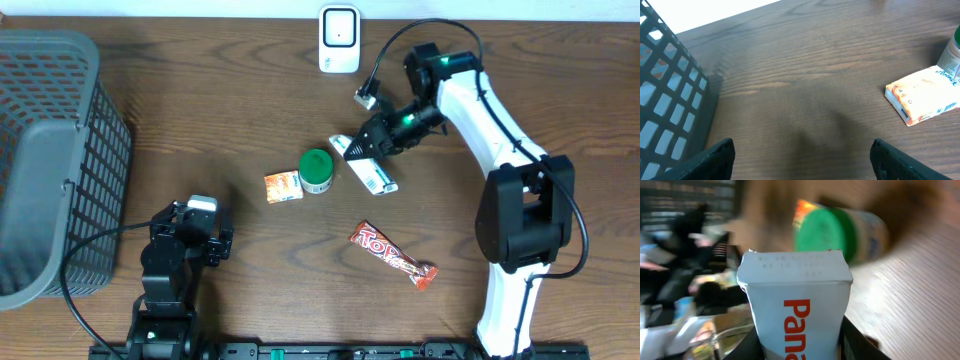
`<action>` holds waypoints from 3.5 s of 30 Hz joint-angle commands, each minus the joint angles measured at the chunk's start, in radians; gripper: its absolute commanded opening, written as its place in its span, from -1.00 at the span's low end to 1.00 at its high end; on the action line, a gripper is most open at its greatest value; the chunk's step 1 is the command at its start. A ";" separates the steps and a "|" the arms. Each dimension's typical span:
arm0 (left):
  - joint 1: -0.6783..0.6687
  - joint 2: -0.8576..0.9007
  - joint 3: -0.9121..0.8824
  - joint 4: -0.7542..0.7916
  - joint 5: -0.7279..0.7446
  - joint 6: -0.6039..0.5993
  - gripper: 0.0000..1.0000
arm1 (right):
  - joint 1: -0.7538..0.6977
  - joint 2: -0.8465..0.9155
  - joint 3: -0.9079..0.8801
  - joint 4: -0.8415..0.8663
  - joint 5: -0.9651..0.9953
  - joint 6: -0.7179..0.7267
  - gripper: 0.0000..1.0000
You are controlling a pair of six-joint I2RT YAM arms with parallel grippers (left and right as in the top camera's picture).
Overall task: Scan the item barcode
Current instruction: 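Carry the Panadol box up to the white scanner with the right gripper, then hold the Panadol box end against the white scanner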
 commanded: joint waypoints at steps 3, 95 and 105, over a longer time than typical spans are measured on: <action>-0.003 -0.005 0.000 0.003 -0.009 -0.010 0.74 | -0.026 0.000 0.023 0.001 -0.188 -0.106 -0.46; -0.003 -0.005 0.000 0.003 -0.009 -0.010 0.74 | 0.281 0.565 0.361 1.762 1.369 -1.003 -0.46; -0.003 -0.005 0.000 0.003 -0.009 -0.010 0.74 | 0.319 0.399 0.361 1.484 1.495 -0.744 -0.61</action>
